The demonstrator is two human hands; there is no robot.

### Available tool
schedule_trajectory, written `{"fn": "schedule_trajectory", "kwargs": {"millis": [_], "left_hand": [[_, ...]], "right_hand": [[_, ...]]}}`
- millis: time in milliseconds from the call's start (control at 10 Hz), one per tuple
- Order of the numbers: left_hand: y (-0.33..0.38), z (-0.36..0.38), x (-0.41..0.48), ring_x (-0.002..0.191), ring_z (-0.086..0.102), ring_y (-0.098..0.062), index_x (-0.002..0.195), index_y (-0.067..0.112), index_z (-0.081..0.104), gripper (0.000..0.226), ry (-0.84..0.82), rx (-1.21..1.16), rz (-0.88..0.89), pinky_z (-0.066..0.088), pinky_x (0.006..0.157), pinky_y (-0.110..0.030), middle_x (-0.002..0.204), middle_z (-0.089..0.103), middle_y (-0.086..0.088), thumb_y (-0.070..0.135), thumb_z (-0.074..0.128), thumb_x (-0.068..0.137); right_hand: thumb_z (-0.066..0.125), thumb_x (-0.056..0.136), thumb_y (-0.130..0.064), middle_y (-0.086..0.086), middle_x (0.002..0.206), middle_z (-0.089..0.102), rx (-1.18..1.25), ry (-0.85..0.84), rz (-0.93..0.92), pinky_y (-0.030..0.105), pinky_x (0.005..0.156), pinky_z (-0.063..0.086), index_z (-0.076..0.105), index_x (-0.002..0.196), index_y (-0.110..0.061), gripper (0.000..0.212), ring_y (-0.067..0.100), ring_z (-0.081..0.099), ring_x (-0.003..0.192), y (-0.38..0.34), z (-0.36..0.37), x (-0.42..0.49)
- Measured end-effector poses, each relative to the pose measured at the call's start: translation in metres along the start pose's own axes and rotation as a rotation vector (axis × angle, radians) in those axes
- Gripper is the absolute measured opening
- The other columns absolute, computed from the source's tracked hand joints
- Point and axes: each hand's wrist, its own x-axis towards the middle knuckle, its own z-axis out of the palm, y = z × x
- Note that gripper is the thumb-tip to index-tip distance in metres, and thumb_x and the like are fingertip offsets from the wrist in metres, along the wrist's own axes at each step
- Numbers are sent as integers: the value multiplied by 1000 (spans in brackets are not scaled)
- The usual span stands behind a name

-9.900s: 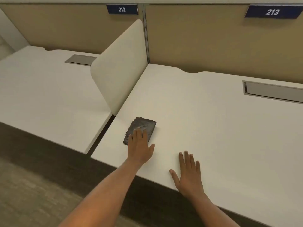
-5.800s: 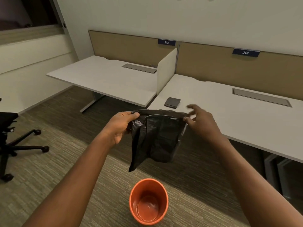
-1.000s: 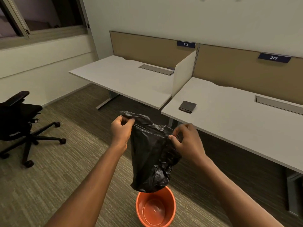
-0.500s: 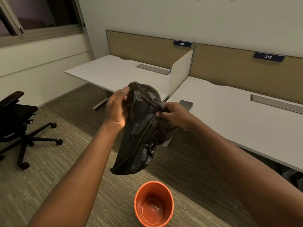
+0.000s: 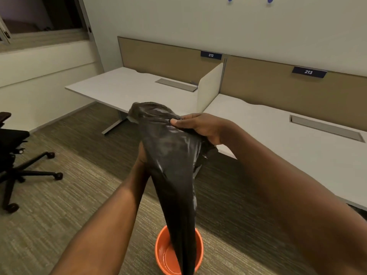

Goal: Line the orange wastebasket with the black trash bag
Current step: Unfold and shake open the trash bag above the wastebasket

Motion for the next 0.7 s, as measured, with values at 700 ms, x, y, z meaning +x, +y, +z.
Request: {"fn": "schedule_trajectory", "kwargs": {"millis": [700], "left_hand": [[55, -6, 4, 66, 74, -18, 97, 4, 71, 10, -60, 381, 48, 61, 59, -29, 80, 76, -12, 5, 71, 87]], "right_hand": [[65, 89, -44, 16, 132, 58, -772, 995, -28, 45, 100, 43, 50, 141, -20, 59, 37, 54, 122, 92, -63, 3]]}}
